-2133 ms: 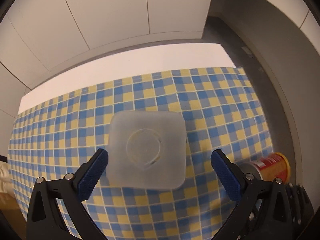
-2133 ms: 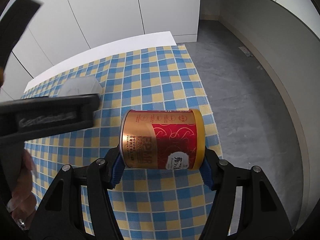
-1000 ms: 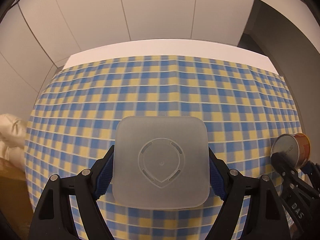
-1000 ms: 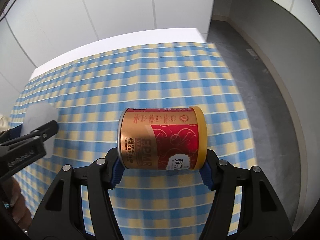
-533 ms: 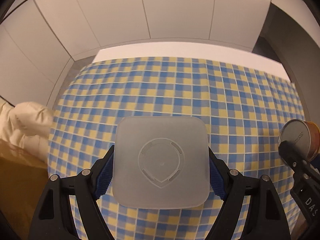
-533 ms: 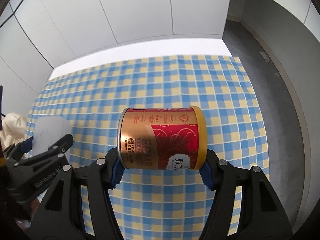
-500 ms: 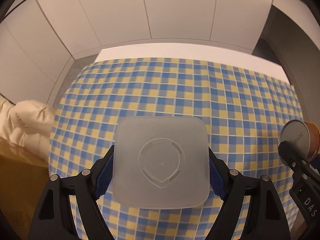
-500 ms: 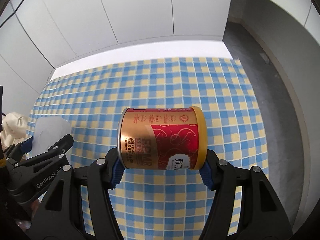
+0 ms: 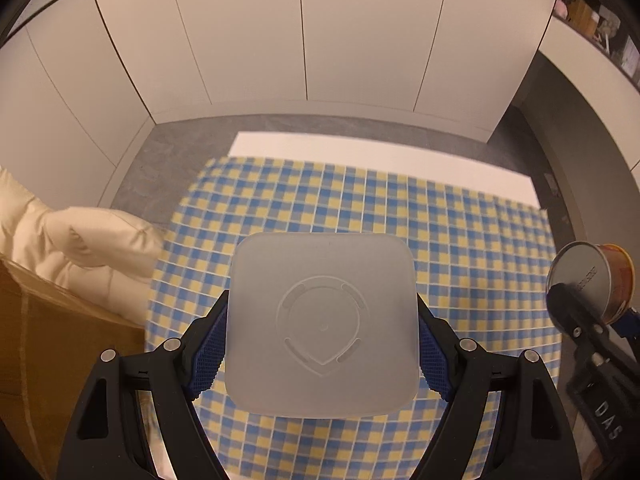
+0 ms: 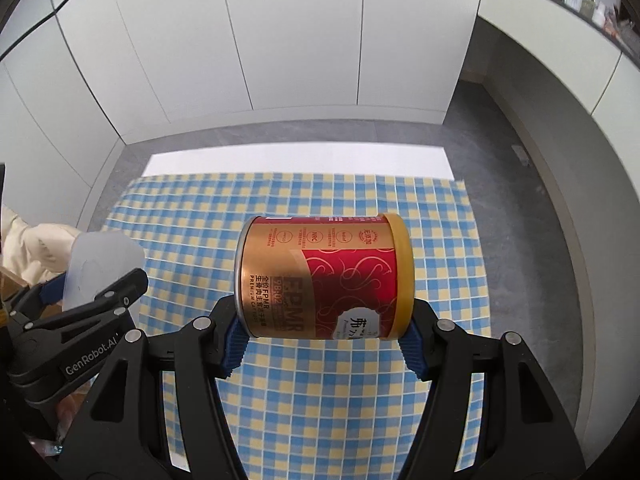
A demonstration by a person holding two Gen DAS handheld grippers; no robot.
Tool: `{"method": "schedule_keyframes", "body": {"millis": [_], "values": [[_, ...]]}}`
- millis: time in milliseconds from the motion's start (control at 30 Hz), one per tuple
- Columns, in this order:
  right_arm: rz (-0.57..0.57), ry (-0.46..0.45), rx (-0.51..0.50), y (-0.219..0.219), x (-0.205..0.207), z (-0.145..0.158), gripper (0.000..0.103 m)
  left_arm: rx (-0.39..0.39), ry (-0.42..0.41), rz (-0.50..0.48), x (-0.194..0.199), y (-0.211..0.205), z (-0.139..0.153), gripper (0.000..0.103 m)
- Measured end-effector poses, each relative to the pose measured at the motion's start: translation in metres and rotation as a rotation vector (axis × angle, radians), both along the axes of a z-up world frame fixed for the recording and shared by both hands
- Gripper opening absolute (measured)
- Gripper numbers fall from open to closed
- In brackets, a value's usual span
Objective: Organize objects
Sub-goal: 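Lift the tin with the right tool while the left tool lifts the clear case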
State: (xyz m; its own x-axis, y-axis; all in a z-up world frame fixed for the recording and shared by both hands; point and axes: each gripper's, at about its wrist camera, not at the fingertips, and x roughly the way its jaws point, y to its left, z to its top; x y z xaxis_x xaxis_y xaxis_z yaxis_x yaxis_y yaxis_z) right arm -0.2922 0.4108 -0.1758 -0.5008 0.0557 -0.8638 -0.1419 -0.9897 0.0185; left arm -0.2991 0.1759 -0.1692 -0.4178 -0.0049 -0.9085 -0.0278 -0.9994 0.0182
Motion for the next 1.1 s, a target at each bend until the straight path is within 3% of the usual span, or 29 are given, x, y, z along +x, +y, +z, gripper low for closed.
{"method": "schedule_keyframes", "body": {"millis": [733,867,1100], "values": [[0.029,0.176,0.036,-0.031,0.053,0.19,0.064,-0.005,0.162,-0.017,0.039,-0.001,0.178,0.081],[0.03,0.197,0.039,-0.036,0.067,0.213,0.064,0.001,0.184,-0.022,0.051,-0.002,0.204,0.081],[0.044,0.23,0.04,-0.045,0.086,0.236,0.064,0.007,0.218,-0.013,0.069,-0.006,0.224,0.081]]}}
